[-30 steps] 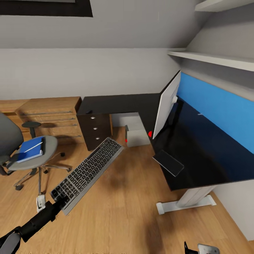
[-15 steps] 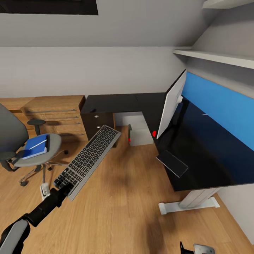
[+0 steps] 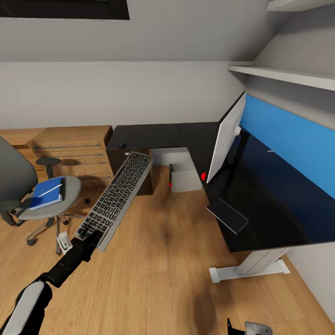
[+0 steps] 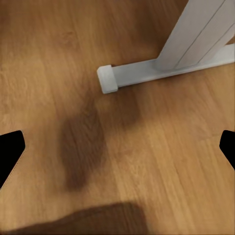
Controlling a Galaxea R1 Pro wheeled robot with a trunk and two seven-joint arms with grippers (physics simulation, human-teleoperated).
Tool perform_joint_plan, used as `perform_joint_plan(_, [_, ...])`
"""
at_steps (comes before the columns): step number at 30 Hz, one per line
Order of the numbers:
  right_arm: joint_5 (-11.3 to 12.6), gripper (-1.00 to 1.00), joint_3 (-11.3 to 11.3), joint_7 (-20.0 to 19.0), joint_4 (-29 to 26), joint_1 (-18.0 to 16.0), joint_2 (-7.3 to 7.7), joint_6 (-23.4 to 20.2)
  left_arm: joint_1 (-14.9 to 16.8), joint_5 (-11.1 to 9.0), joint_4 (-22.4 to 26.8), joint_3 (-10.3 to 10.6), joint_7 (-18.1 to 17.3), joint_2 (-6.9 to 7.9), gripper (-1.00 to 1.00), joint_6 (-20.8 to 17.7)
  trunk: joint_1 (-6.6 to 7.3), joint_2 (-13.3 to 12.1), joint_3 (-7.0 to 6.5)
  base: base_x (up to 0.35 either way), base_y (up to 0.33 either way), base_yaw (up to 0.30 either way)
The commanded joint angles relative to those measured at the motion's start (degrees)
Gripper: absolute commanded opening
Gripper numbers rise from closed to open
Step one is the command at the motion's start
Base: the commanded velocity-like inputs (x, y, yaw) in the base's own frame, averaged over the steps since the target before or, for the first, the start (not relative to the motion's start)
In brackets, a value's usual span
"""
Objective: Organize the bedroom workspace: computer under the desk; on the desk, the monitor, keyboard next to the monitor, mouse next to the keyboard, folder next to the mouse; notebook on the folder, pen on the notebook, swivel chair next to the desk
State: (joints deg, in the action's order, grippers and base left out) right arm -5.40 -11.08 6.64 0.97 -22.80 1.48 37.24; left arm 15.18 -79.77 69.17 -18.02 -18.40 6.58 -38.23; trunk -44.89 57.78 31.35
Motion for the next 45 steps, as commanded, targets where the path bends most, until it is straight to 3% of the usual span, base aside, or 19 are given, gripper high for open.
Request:
perform_joint_plan(1, [-0.58,1.0,-0.33,0.31,0.1,-0.05,-0.12,0.19,0.06,-0.92,0.01,-0.15,0.3,-0.28,-1.0,-0.32,0.0,0.03,0.05,0.0,0.0,0.0])
perform_joint_plan(6, [-0.58,1.0,-0.34,0.32,0.09,-0.05,-0.27,0.2,0.12,-2.27,0.07,-0.32,0.82,-0.64,-1.0,-0.31,0.0,0.03,0.05,0.0,0.0,0.0])
perform_joint_plan(16, [-0.53,1.0,-0.35,0.31,0.08,-0.05,-0.11,0.18,0.12,-2.87,-0.02,-0.37,0.86,-0.76,-1.0,-0.33,0.0,0.03,0.05,0.0,0.0,0.0])
perform_joint_plan(30, [-0.49,1.0,-0.35,0.39,0.08,-0.05,-0.06,0.12,0.11,-2.64,-0.18,-0.2,0.82,0.36,-1.0,-0.69,0.0,0.03,0.05,0.0,0.0,0.0])
perform_joint_plan(45, [-0.49,1.0,-0.27,0.32,0.08,-0.05,-0.24,0.11,0.11,-2.91,-0.26,-0.46,1.17,0.45,-1.0,-0.58,0.0,0.03,0.05,0.0,0.0,0.0])
